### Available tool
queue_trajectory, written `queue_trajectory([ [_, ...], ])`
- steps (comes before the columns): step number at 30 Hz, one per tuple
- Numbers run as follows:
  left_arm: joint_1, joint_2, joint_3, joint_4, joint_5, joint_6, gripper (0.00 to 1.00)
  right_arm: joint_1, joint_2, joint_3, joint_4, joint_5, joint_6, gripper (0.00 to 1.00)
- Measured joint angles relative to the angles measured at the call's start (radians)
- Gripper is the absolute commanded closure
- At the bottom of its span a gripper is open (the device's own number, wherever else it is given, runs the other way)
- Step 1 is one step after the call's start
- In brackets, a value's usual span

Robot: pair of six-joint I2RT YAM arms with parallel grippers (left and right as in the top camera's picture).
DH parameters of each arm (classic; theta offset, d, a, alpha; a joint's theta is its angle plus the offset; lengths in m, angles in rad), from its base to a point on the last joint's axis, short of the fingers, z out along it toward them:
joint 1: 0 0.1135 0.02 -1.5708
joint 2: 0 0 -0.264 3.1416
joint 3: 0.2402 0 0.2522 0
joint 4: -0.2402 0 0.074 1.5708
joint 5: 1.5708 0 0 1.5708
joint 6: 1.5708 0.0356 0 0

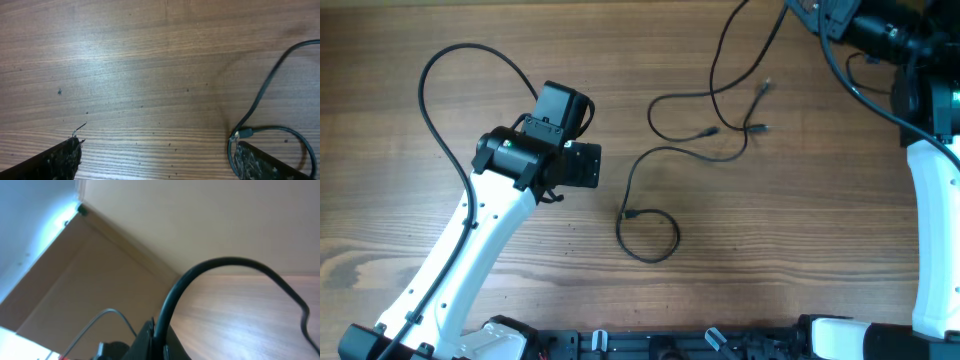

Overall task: Untangle cables
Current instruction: 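Pull the cable with the right gripper off the table to the right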

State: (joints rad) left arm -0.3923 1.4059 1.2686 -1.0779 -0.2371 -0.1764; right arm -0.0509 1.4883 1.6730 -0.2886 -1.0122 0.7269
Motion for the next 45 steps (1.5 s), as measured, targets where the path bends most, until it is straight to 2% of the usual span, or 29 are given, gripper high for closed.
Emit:
queue_trajectory([
  [4, 0.000, 0.000, 0.000, 0.000, 0.000, 0.000, 0.00, 0.000, 0.000, -0.001, 0.181, -0.053, 0.135, 0.96],
  [8, 0.000, 0.000, 0.000, 0.001, 0.000, 0.000, 0.00, 0.000, 0.000, -0.001, 0.267, -0.080, 0.249, 0.96],
  [13, 0.000, 0.000, 0.000, 0.002, 0.000, 0.000, 0.00, 0.000, 0.000, -0.001, 0.335, -0.087, 0.343, 0.96],
  [20, 0.000, 0.000, 0.000, 0.002, 0.000, 0.000, 0.00, 0.000, 0.000, -0.001, 0.343, -0.059, 0.423, 0.96],
  [33, 0.000, 0.000, 0.000, 0.002, 0.000, 0.000, 0.00, 0.000, 0.003, 0.000, 0.307, -0.013, 0.429, 0.96],
  [39, 0.000, 0.000, 0.000, 0.002, 0.000, 0.000, 0.00, 0.004, 0.094, 0.000, 0.241, -0.006, 0.397, 0.96],
  [42, 0.000, 0.000, 0.000, 0.002, 0.000, 0.000, 0.00, 0.022, 0.151, -0.001, 0.259, 0.000, 0.404, 0.96],
  [45, 0.000, 0.000, 0.000, 0.002, 0.000, 0.000, 0.00, 0.053, 0.176, -0.001, 0.352, 0.003, 0.425, 0.96],
])
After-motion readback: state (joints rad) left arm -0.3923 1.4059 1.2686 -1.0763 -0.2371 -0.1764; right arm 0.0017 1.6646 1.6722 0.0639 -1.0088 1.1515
